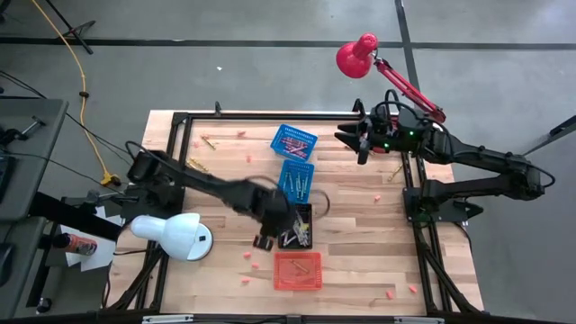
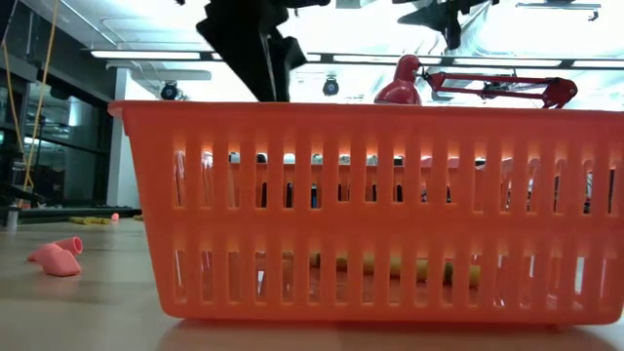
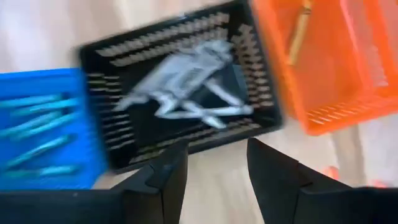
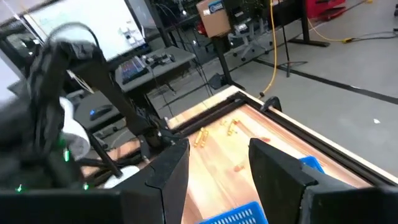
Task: Sort crayons
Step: Put the yellow crayon into the orange bin
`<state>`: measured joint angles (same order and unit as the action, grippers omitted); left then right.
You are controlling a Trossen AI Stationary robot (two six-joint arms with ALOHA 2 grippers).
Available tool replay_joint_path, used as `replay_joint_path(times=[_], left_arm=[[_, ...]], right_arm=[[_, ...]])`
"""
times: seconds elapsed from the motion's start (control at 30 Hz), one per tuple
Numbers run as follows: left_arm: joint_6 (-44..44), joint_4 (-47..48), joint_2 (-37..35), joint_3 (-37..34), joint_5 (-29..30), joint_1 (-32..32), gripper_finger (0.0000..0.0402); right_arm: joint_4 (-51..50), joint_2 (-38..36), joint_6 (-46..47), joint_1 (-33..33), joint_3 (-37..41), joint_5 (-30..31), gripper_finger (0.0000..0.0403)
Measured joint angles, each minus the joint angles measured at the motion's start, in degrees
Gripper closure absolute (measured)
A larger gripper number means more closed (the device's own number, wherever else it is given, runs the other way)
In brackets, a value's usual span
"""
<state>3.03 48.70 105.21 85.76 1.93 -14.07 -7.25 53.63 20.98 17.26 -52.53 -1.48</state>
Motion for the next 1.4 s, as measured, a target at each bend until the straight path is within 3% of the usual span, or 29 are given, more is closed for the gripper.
replay_joint_path(times=[0.1, 0.3, 0.53, 0.73, 0.97, 1.4], left_arm=[[-0.19, 1.85, -3.59, 0.00, -0.01, 3.51, 0.0252], [-0.72, -5.39, -16.75, -6.21, 0.01, 11.03, 0.0250], [-6.34, -26.10, -34.93, -22.15, 0.03, 20.44, 0.0250], [-19.14, -43.21, -44.93, -34.45, 1.73, 25.12, 0.0252], [-26.10, -49.79, -47.94, -39.98, 7.55, 25.73, 0.0250], [-17.45, -49.52, -46.82, -40.11, 7.64, 25.73, 0.0254]], right_arm=[[-1.14, 0.00, -0.41, 0.00, 0.00, 0.02, 0.0240], [-6.16, -0.33, -0.72, 0.00, 0.00, 0.01, 0.0240], [-14.70, -1.16, -4.75, 0.07, 0.00, 0.04, 0.0240], [-17.62, -1.09, -7.09, 0.48, 0.00, 0.04, 0.0240], [-15.99, -1.07, -7.49, 0.49, 0.00, 0.00, 0.0240], [-6.68, -0.46, -4.48, 0.50, 0.00, 2.01, 0.0240]])
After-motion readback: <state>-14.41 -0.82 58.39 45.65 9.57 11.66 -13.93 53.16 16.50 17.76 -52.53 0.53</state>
